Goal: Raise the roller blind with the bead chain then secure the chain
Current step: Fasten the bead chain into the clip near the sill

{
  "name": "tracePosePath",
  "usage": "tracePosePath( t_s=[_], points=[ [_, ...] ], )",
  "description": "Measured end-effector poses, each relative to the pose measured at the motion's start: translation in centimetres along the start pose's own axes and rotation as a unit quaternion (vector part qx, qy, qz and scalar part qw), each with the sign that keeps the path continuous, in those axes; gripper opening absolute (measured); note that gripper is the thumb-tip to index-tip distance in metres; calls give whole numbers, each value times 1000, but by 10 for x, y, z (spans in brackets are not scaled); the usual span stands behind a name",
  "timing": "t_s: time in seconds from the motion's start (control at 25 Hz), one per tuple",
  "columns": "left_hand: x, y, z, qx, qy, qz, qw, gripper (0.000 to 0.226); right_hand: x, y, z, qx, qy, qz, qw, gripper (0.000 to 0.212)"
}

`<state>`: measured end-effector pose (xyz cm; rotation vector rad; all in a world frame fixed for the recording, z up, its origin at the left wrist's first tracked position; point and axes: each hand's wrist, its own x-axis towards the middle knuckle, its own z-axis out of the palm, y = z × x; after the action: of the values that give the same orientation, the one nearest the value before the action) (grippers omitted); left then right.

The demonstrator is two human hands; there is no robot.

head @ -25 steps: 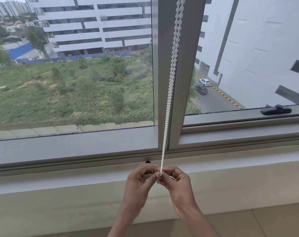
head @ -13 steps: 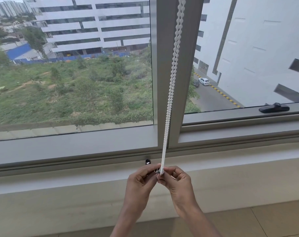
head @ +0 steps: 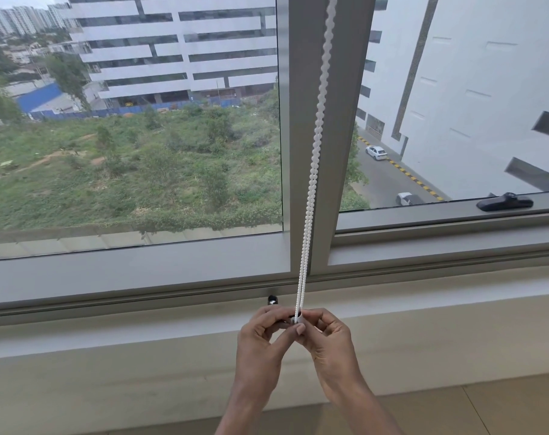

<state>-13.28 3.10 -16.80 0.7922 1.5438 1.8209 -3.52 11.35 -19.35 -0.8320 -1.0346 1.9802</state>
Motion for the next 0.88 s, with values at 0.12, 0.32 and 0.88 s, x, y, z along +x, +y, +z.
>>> tracePosePath(
  t_s=[0.12,0.32,0.88],
  points=[
    [1,0,-1,-1,-14,6,1000,30,0,-2,-2,27,-22,12,999,16],
    [1,-1,-4,55,-19,33,998,30,-1,-9,-4,74,-44,40,996,20],
    [-4,-7,-3,138,31,34,989,26,-4,-4,-12,103,-18,59,993,22]
  ],
)
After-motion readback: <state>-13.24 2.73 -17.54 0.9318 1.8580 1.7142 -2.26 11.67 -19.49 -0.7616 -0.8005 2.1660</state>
